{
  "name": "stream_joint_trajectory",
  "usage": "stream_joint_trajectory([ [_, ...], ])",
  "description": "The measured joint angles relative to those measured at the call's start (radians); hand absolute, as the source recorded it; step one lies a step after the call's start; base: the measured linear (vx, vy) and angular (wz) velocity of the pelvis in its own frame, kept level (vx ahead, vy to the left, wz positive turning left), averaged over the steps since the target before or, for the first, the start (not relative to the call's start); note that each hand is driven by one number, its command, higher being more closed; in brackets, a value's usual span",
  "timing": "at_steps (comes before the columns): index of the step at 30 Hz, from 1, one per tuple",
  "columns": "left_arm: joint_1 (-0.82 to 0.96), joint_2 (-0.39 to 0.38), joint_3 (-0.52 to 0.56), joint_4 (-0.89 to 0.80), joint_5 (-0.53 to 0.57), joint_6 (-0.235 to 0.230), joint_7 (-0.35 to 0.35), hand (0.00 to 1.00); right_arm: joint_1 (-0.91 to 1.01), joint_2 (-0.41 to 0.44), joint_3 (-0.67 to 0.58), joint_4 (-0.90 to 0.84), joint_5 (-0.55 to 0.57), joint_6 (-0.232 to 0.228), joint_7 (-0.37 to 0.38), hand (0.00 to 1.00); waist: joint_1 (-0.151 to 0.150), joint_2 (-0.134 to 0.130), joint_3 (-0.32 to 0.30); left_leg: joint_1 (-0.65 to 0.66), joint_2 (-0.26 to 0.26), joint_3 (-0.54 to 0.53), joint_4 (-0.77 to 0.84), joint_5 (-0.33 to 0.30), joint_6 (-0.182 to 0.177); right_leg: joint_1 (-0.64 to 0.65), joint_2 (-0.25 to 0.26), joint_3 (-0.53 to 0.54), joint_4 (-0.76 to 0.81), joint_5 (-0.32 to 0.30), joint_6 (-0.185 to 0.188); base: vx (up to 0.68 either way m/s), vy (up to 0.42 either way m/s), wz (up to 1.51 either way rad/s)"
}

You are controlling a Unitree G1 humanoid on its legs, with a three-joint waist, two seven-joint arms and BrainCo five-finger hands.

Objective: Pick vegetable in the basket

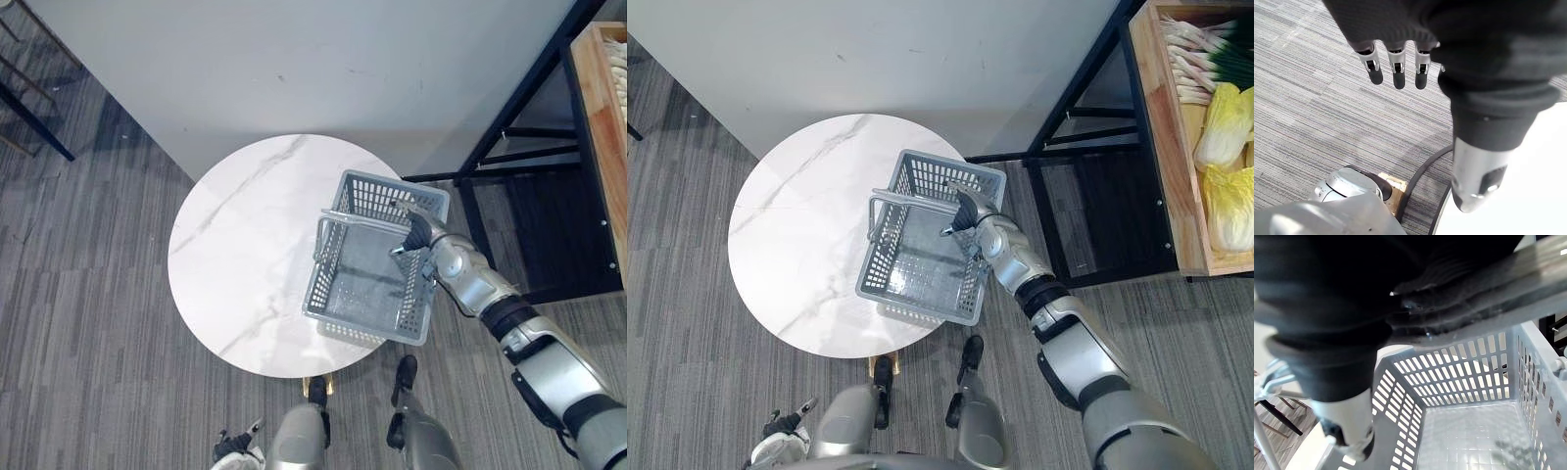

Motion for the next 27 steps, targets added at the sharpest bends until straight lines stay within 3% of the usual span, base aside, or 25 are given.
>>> stream_joint_trajectory([
  [11, -0.014, 0.003, -0.011, 0.006, 0.0, -0.005, -0.007, 0.0, -0.053, -0.005, 0.04, 0.07, -0.064, -0.054, -0.002, 1.0, 0.002, -0.001, 0.025, 0.0, 0.001, 0.001, 0.003, 0.0, 0.0, 0.001, 0.0, 0.002, 0.0, 0.0, 0.0, 0.0, 0.0, 0.0],
  [22, -0.02, 0.017, -0.031, 0.006, 0.004, -0.002, -0.022, 0.0, -0.052, -0.057, 0.089, 0.068, -0.101, -0.155, 0.006, 1.0, 0.002, -0.004, 0.025, 0.004, 0.002, 0.007, 0.0, -0.001, 0.0, 0.001, 0.002, 0.009, 0.0, 0.0, 0.0, 0.0, 0.0, 0.0],
  [27, -0.018, 0.023, -0.031, 0.0, 0.039, 0.0, -0.024, 0.0, 0.038, -0.119, 0.128, -0.07, -0.101, -0.157, 0.012, 1.0, -0.001, -0.016, 0.017, 0.029, 0.006, 0.013, -0.004, -0.002, -0.002, 0.02, 0.006, 0.02, 0.0, 0.0, -0.001, 0.0, 0.002, -0.03],
])
